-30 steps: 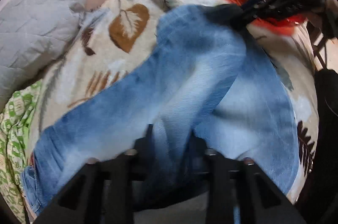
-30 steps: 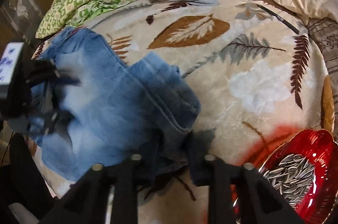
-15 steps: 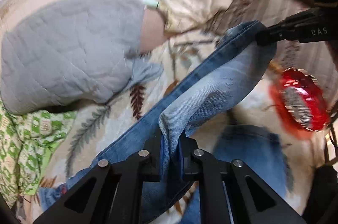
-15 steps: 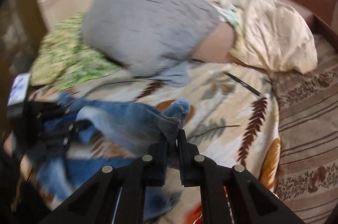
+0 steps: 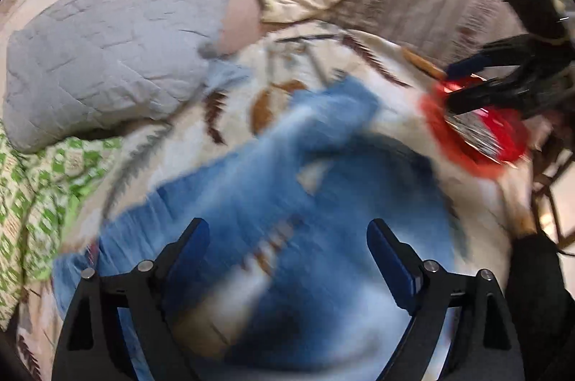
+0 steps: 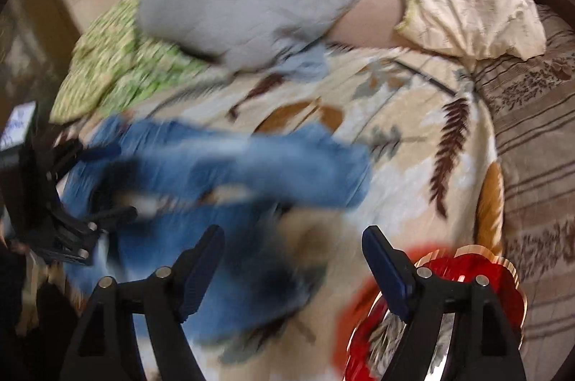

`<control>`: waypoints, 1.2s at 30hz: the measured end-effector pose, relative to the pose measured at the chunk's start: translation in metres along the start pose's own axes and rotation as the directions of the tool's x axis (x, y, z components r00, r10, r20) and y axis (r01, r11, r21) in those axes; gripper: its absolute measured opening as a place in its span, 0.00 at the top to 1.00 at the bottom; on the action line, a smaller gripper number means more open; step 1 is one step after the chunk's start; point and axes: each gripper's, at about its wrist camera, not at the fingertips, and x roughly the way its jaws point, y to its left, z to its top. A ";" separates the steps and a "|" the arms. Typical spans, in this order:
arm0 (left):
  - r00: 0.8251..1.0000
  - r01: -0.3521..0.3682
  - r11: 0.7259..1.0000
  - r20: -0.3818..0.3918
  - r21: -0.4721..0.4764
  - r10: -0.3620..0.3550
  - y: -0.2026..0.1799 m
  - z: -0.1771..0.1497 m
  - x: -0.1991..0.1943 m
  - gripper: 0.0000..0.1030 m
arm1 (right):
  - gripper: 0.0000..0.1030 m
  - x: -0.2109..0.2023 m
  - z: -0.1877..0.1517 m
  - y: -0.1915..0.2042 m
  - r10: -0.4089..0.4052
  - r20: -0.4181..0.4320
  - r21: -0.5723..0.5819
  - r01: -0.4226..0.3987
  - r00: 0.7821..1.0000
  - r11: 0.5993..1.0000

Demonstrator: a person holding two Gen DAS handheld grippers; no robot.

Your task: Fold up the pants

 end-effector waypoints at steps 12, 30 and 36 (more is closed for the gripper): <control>0.982 0.142 0.990 -0.126 0.008 -0.140 -0.063 -0.064 -0.009 0.13 | 0.21 0.069 -0.032 -0.001 0.063 -0.136 0.021 -0.060 0.989 0.998; 0.968 0.237 0.963 -0.113 0.127 -0.223 -0.086 -0.055 -0.004 0.93 | 0.84 0.007 -0.057 0.005 0.106 -0.038 -0.026 -0.107 0.994 0.994; 0.954 0.262 0.956 -0.184 0.132 -0.236 -0.107 -0.048 0.027 0.93 | 0.84 -0.017 -0.096 -0.020 0.008 -0.086 0.086 -0.001 0.996 0.996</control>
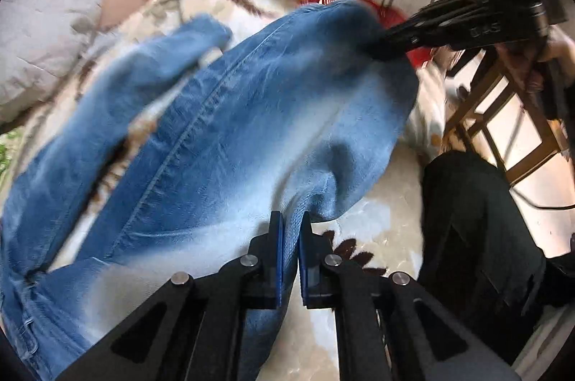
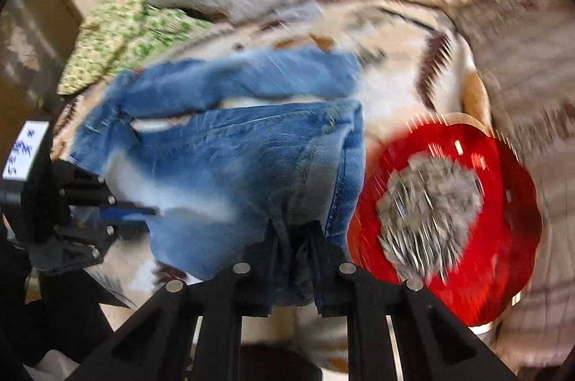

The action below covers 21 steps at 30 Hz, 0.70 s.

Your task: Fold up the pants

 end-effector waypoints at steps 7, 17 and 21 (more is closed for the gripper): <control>0.991 -0.111 0.987 0.058 -0.117 0.119 0.012 -0.006 -0.025 0.09 | 0.21 -0.013 -0.010 -0.002 -0.098 0.031 0.032 0.097 0.995 0.995; 0.912 -0.386 0.861 0.001 -0.332 0.409 0.078 -0.136 -0.155 0.09 | 0.21 -0.027 0.008 0.096 0.083 0.096 -0.171 -0.066 0.992 0.983; 0.887 -0.446 0.805 -0.072 -0.393 0.456 0.102 -0.209 -0.184 0.09 | 0.21 0.005 0.005 0.175 0.215 0.021 -0.329 -0.196 0.976 0.924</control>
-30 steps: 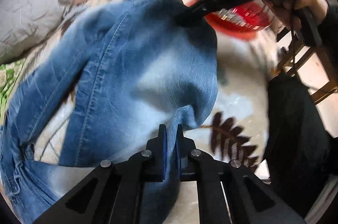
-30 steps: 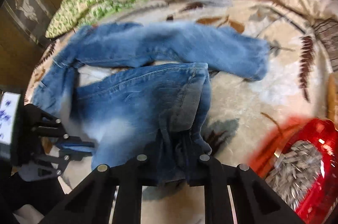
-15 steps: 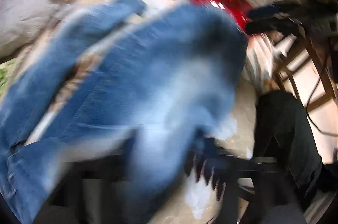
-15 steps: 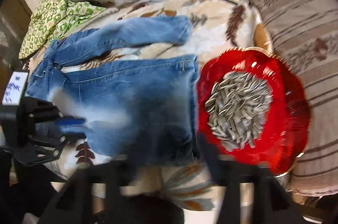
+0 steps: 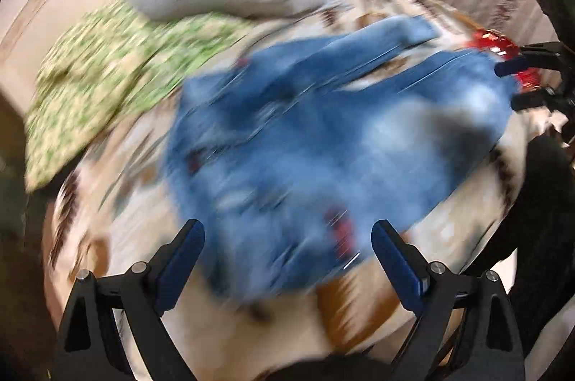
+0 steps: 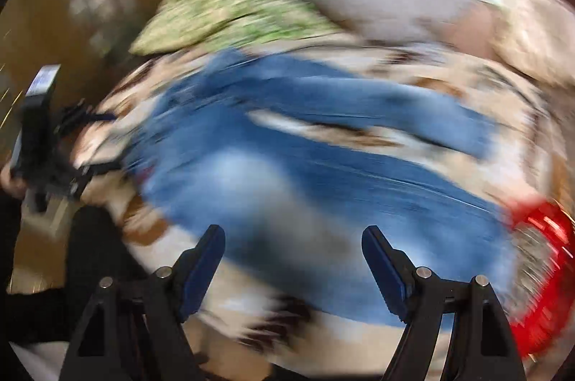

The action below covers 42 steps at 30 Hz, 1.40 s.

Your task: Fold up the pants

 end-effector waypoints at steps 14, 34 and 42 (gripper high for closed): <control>0.984 0.167 0.984 -0.053 -0.062 -0.170 0.041 -0.039 0.078 0.82 | 0.58 0.164 0.017 0.160 0.069 -0.153 -0.291 -0.111 0.986 0.950; 0.990 0.126 0.952 0.098 -0.278 -0.103 0.121 -0.012 0.013 0.17 | 0.25 0.093 0.050 0.141 0.142 -0.058 -0.271 -0.152 0.988 0.950; 1.000 -0.002 0.940 -0.015 -0.340 -0.003 0.151 0.092 0.095 0.17 | 0.25 0.136 0.178 0.050 -0.021 -0.015 -0.039 0.021 1.000 0.999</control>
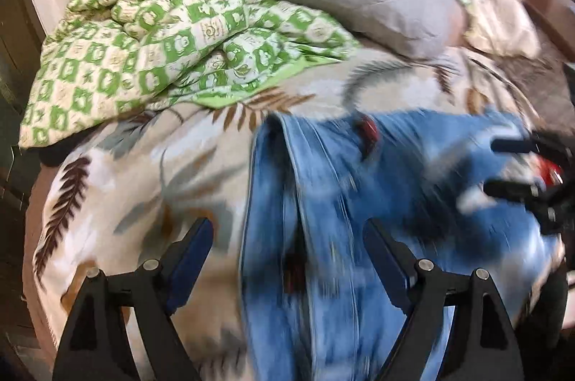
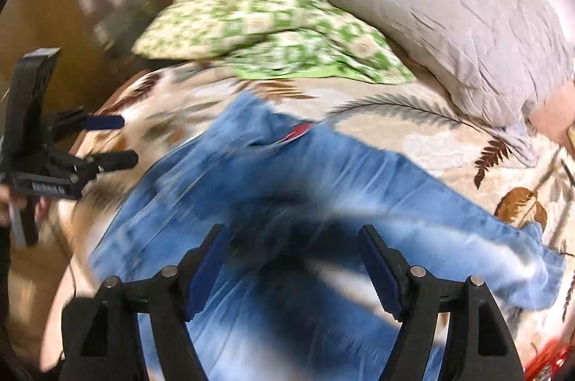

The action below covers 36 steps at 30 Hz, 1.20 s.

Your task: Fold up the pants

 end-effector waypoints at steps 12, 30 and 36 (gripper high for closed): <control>0.986 0.021 0.996 -0.160 -0.092 -0.035 -0.005 0.039 0.119 0.65 | 0.34 0.124 0.014 -0.003 0.063 -0.131 0.176 -0.039 0.989 0.984; 0.994 -0.109 0.984 -0.024 -0.138 0.107 0.039 0.022 0.046 0.17 | 0.15 0.086 0.033 0.001 0.027 -0.003 0.185 -0.026 1.000 0.982; 0.998 0.031 0.995 0.050 0.091 -0.035 -0.065 0.037 0.008 0.12 | 0.15 -0.016 -0.017 -0.084 -0.087 0.084 0.216 0.067 0.993 0.974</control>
